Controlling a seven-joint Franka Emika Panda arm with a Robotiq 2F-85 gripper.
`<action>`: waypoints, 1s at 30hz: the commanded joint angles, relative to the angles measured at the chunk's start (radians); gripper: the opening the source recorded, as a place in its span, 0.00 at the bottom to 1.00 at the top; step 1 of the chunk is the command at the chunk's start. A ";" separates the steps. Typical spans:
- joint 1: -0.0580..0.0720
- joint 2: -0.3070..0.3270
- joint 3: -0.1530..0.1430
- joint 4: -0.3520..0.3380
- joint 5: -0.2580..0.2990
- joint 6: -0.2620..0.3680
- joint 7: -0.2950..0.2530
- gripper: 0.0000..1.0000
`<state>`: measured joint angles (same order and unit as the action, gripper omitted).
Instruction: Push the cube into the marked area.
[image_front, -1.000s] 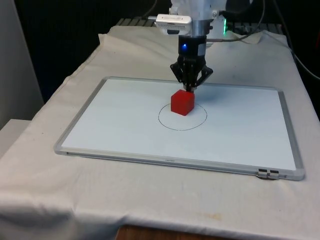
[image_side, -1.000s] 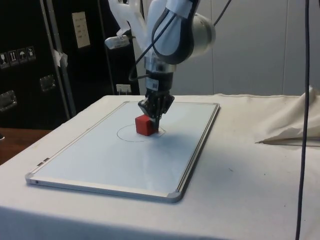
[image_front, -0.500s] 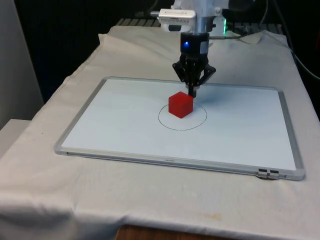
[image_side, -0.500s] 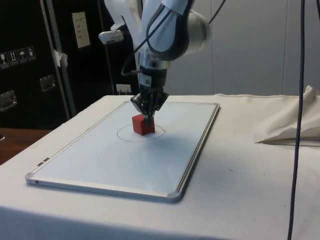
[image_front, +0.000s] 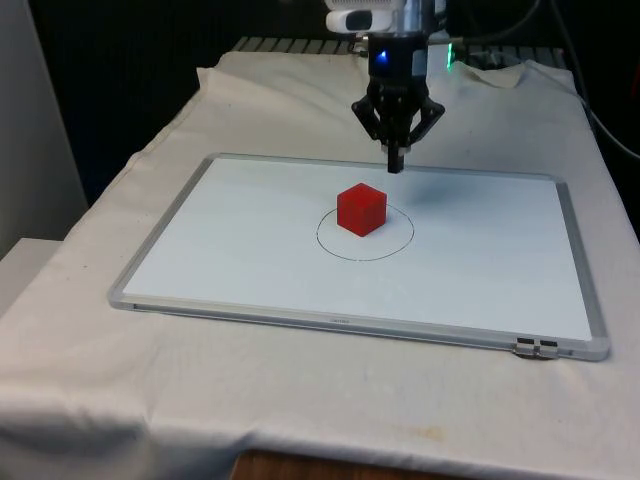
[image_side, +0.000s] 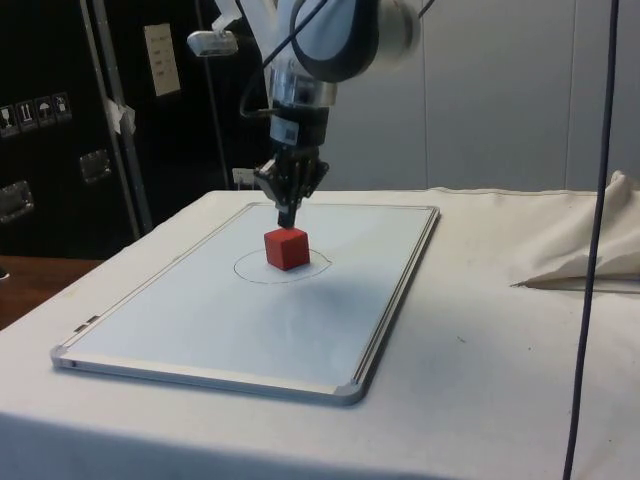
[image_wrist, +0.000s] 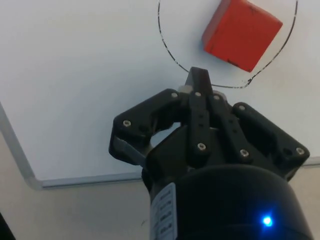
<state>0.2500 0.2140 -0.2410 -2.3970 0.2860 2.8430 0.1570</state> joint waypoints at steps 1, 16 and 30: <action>-0.002 -0.014 -0.001 -0.002 -0.005 -0.015 -0.010 0.00; -0.002 -0.067 -0.008 0.016 -0.006 -0.053 -0.101 0.00; 0.012 -0.077 0.004 0.086 -0.078 -0.099 -0.043 0.00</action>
<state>0.2560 0.1360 -0.2260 -2.3130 0.2360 2.7520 0.0900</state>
